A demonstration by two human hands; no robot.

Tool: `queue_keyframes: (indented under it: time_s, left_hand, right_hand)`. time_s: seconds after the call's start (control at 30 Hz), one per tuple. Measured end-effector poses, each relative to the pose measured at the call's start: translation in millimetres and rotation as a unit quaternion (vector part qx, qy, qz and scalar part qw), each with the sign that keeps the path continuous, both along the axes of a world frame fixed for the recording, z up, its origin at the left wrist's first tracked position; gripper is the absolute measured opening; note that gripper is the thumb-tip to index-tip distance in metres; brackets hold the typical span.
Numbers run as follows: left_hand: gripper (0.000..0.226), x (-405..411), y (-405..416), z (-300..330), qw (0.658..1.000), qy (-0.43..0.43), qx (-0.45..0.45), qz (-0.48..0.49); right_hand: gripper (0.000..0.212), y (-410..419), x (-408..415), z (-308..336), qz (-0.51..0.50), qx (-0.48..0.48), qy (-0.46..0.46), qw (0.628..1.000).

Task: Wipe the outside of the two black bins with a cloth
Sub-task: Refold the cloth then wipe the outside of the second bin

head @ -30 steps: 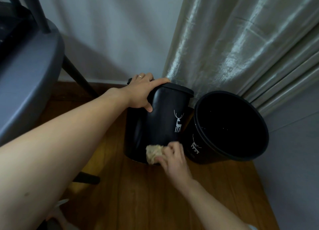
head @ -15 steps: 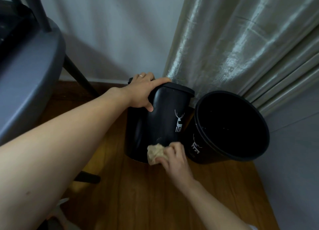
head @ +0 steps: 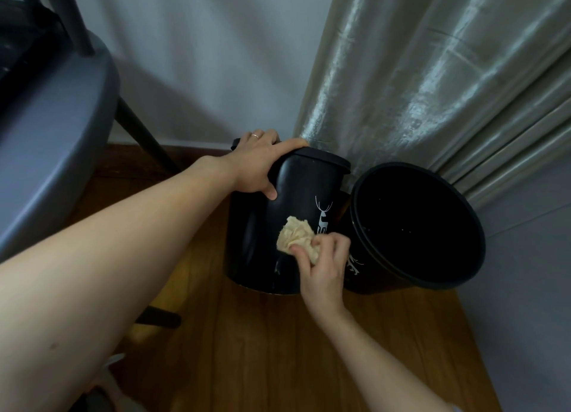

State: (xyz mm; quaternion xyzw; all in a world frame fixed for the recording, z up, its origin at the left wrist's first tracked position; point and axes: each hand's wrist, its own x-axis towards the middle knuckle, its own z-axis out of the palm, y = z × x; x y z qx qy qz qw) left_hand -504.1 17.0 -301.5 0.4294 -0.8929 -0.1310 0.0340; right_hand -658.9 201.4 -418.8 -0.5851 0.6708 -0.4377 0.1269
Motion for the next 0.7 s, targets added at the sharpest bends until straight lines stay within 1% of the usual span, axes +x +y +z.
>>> queue_keyframes:
  time_s: [0.13,0.3,0.43,0.47,0.5,0.57,0.63,0.7]
  left_hand:
    - [0.112,2.3,1.0,0.8,1.000,0.000,-0.003,0.003]
    - [0.112,0.2,0.8,1.5,1.000,0.000,0.000,0.002]
    - [0.110,-0.6,2.4,2.7,1.000,-0.003,-0.001,0.001]
    - [0.110,0.3,2.1,2.8,1.000,-0.003,0.000,0.003]
    - [0.111,1.3,1.7,2.6,1.000,-0.001,0.002,0.004]
    - [0.112,2.4,1.0,2.0,1.000,0.004,0.005,0.004]
    - [0.112,1.5,1.1,2.0,1.000,0.003,0.005,0.003]
    - [0.111,1.4,1.4,2.9,1.000,0.002,0.008,0.003]
  right_hand:
    - [0.037,15.9,7.0,-22.2,0.051,0.026,0.078,0.995]
    - [0.023,8.5,-4.7,-12.1,0.108,0.015,0.148,0.983]
    - [0.024,-14.2,-5.2,6.1,0.011,0.005,0.106,0.994]
    - [0.023,-16.0,-4.1,6.8,0.012,0.003,0.104,0.994]
    - [0.022,-13.9,-2.9,5.2,0.031,0.001,0.111,0.993]
    - [0.019,0.8,-2.3,-4.3,0.103,0.006,0.143,0.984]
    - [0.019,19.0,-4.6,-14.4,0.179,0.015,0.198,0.964]
    - [0.018,23.8,-8.7,-17.6,0.228,0.011,0.244,0.943]
